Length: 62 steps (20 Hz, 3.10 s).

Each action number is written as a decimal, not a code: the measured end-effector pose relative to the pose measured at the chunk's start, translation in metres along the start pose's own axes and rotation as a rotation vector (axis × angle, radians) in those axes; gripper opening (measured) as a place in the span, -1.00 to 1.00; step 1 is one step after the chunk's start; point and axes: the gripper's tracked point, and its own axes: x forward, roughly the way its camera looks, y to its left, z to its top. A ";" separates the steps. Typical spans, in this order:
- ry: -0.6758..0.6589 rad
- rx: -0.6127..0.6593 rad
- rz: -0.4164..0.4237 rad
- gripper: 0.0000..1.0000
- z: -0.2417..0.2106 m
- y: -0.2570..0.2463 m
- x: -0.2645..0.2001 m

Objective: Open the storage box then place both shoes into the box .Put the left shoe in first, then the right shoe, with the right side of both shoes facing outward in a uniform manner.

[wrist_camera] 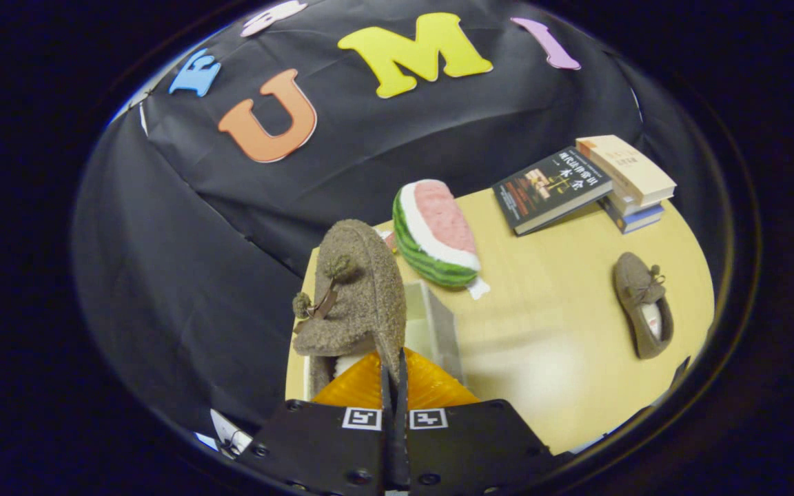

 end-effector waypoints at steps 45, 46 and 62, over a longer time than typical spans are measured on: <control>-0.217 -0.174 -0.164 0.92 0.032 -0.169 -0.100; -0.218 -0.166 -0.193 0.92 0.036 -0.197 -0.109; 0.110 -0.169 -0.360 0.82 0.016 -0.470 -0.020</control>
